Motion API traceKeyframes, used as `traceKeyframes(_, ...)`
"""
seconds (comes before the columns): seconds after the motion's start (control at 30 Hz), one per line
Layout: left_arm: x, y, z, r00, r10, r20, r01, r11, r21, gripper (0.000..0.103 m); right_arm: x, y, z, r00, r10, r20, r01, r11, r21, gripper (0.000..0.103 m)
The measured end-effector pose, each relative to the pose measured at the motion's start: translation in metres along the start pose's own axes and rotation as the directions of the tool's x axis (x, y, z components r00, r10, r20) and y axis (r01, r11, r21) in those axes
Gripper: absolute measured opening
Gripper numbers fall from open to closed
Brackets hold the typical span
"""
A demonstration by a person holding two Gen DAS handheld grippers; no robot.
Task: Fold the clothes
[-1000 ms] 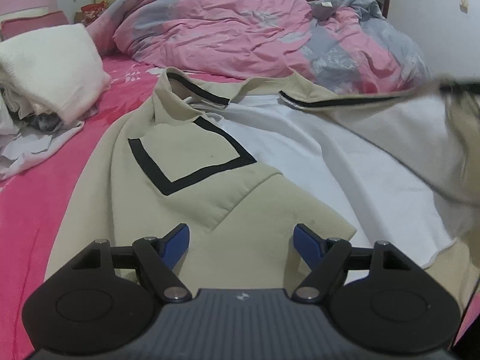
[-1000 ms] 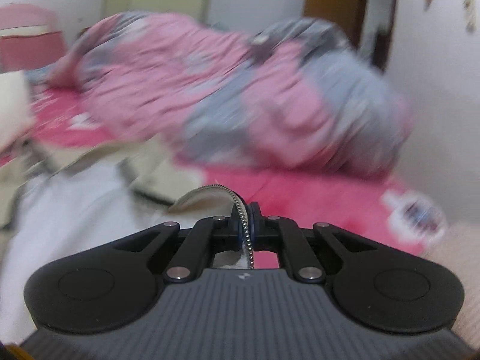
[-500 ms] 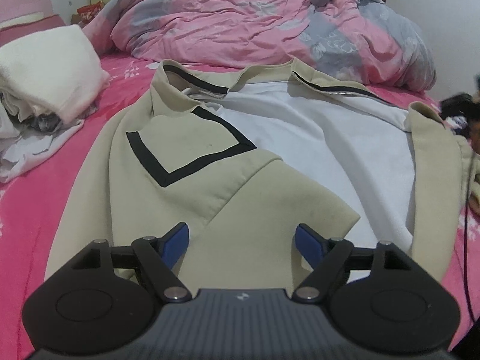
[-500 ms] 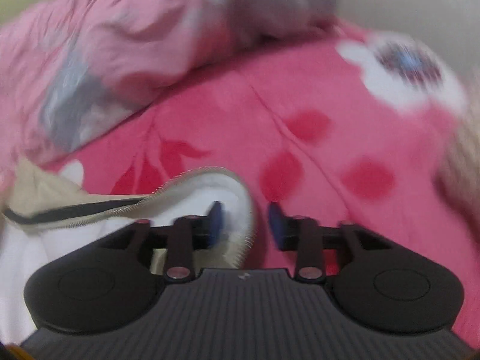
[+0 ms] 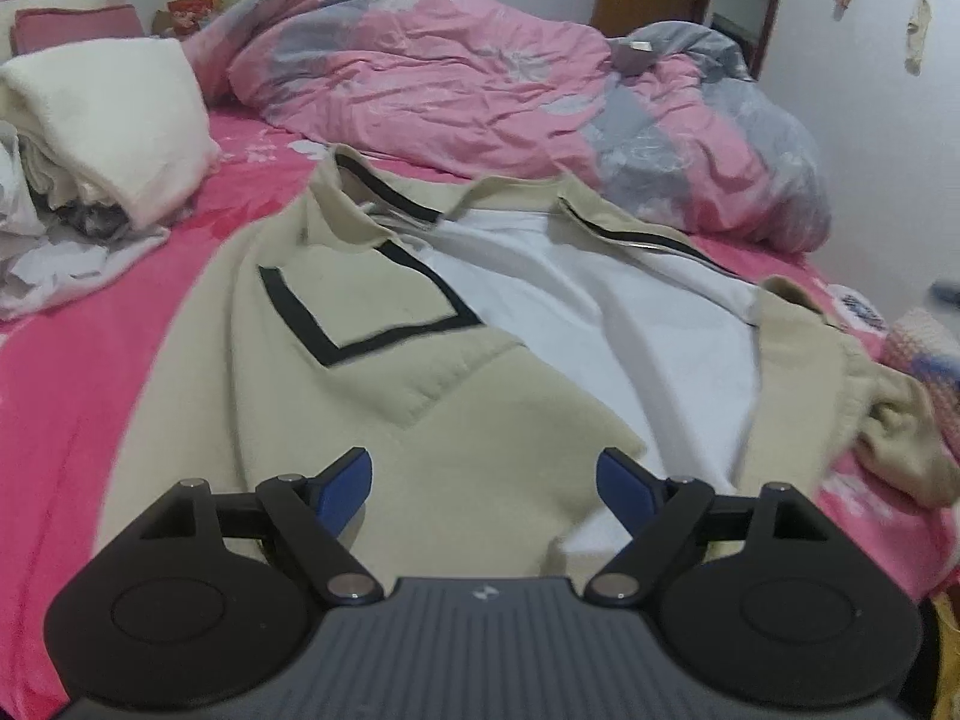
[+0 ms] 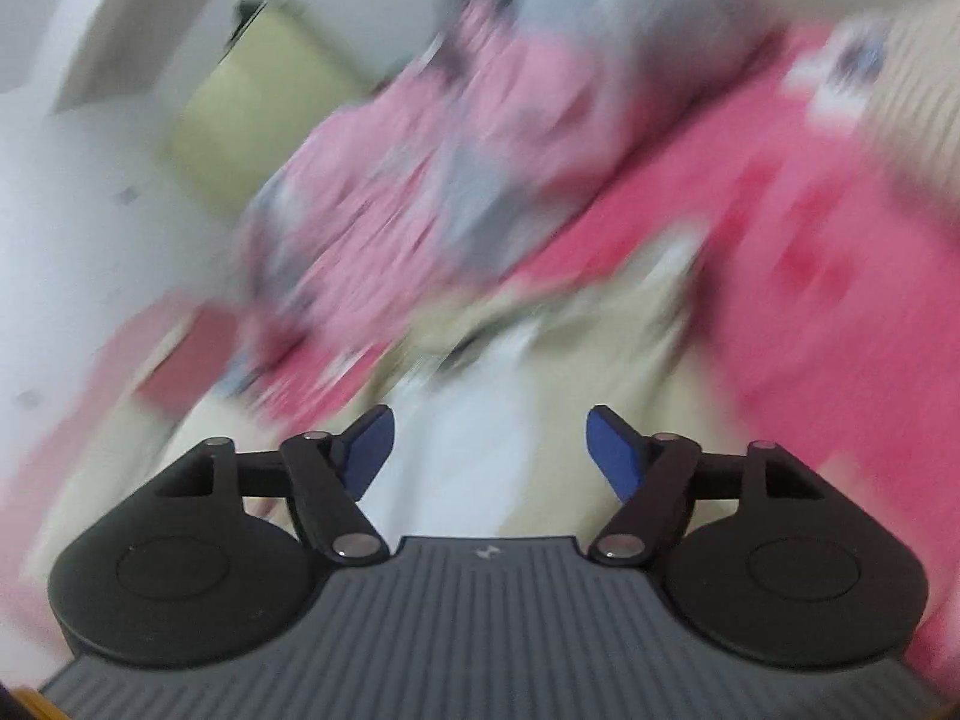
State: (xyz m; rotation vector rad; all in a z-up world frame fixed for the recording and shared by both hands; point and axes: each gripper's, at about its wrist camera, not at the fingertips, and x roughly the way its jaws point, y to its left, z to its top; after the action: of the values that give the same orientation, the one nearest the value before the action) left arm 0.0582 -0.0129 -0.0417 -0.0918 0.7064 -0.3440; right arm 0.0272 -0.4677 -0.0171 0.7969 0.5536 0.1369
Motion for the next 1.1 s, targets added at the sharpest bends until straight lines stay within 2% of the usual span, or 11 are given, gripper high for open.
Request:
traceKeyframes(0.17,-0.015,-0.021,-0.019,0.987,-0.159,0.023,0.157,0.985,0.066,0.083,0.06,0.004,-0.086,0.975,-0.052,-0.216,0.07,0.995,0.076,0.078)
traceKeyframes(0.33,-0.01,-0.059,-0.036,0.974,-0.227,0.001,0.221,0.951,0.217,0.081,0.086,-0.01,-0.104,0.994,-0.034,-0.103,0.054,0.979,0.194,0.074)
traceKeyframes(0.37,-0.006,-0.068,-0.04,0.975,-0.222,-0.01,0.218,0.942,0.254,0.074,0.09,-0.011,-0.102,0.997,-0.032,-0.071,0.046,0.979,0.199,0.07)
traceKeyframes(0.4,0.0,-0.077,-0.043,0.978,-0.206,-0.025,0.205,0.938,0.279,0.068,0.093,-0.011,-0.101,0.998,-0.038,-0.057,0.049,0.978,0.201,0.051)
traceKeyframes(0.43,0.008,-0.084,-0.046,0.982,-0.182,-0.043,0.186,0.937,0.296,0.049,0.096,-0.011,-0.102,0.997,-0.052,-0.054,0.062,0.976,0.211,0.023)
traceKeyframes(0.47,0.014,-0.088,-0.048,0.985,-0.159,-0.06,0.17,0.939,0.3,0.025,0.098,-0.011,-0.102,0.997,-0.06,-0.048,0.07,0.973,0.22,0.011)
traceKeyframes(0.5,0.018,-0.089,-0.048,0.985,-0.157,-0.074,0.171,0.943,0.286,0.019,0.092,-0.01,-0.101,0.999,-0.038,-0.022,0.042,0.972,0.23,0.008)
traceKeyframes(0.57,0.011,-0.085,-0.046,0.975,-0.212,-0.068,0.222,0.944,0.244,0.005,0.07,0.001,-0.099,0.999,-0.024,0.044,0.015,0.982,0.19,0.007)
traceKeyframes(0.77,0.0,-0.081,-0.039,0.937,-0.333,-0.102,0.347,0.916,0.202,0.005,-0.004,0.022,-0.107,0.978,-0.113,0.177,0.11,0.994,0.024,0.006)
traceKeyframes(0.97,0.01,-0.076,-0.052,0.925,-0.332,-0.187,0.362,0.917,0.167,0.007,0.023,-0.033,-0.132,0.971,-0.231,0.055,0.222,0.966,0.133,0.009)
traceKeyframes(1.1,0.001,-0.065,-0.05,0.91,-0.365,-0.198,0.393,0.911,0.127,0.022,0.007,-0.034,-0.12,0.974,-0.216,0.065,0.206,0.969,0.135,0.032)
